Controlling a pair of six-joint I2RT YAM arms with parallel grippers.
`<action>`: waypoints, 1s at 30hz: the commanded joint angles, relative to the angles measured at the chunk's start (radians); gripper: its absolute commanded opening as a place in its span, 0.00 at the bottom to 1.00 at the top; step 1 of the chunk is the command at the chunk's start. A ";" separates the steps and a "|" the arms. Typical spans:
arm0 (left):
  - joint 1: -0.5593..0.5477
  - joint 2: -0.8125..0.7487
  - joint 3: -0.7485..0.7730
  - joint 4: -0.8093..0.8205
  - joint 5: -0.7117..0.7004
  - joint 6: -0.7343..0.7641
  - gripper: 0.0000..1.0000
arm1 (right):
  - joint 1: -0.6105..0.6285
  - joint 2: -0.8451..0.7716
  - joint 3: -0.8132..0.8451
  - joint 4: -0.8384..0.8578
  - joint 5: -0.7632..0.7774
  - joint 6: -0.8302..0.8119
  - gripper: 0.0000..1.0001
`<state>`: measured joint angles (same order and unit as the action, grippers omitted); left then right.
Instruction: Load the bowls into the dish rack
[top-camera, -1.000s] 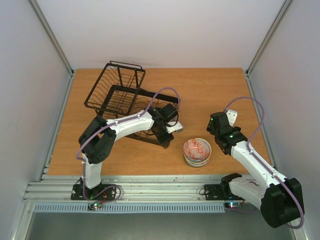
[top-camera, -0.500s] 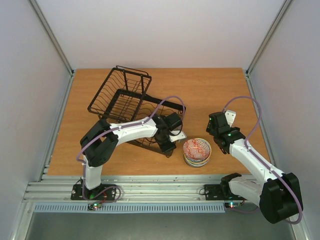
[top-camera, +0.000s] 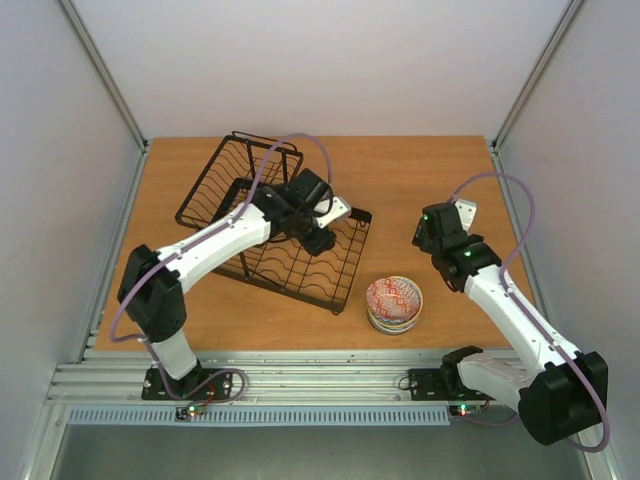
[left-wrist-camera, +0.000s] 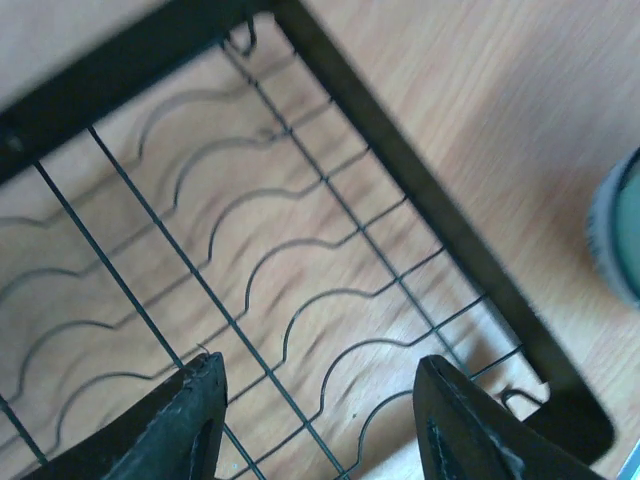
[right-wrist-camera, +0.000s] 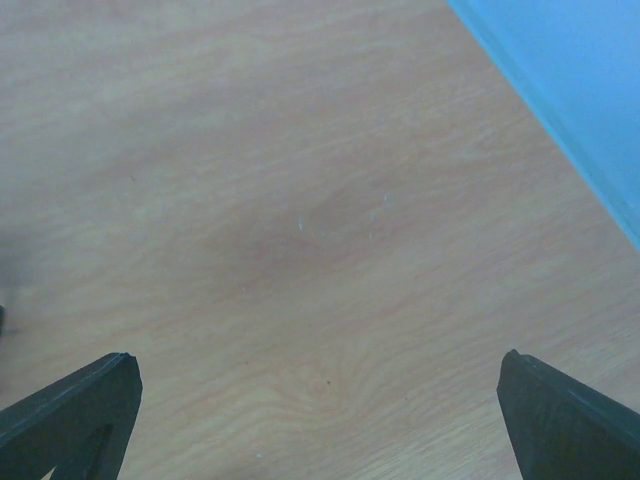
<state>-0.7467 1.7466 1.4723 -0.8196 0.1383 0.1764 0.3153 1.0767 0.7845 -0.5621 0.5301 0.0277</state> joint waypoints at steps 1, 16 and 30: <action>-0.014 -0.074 0.070 0.008 0.026 0.033 0.53 | 0.008 -0.007 0.118 -0.221 0.015 0.050 0.99; 0.025 -0.237 -0.050 0.078 0.263 0.011 0.22 | 0.214 -0.298 0.169 -0.593 -0.106 0.233 0.97; 0.020 -0.104 0.009 0.018 0.445 -0.042 0.19 | 0.697 -0.073 0.331 -0.912 0.057 0.556 0.59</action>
<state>-0.7212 1.5787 1.4269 -0.7864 0.4458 0.1665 0.9253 0.9184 1.0832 -1.3441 0.4694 0.4168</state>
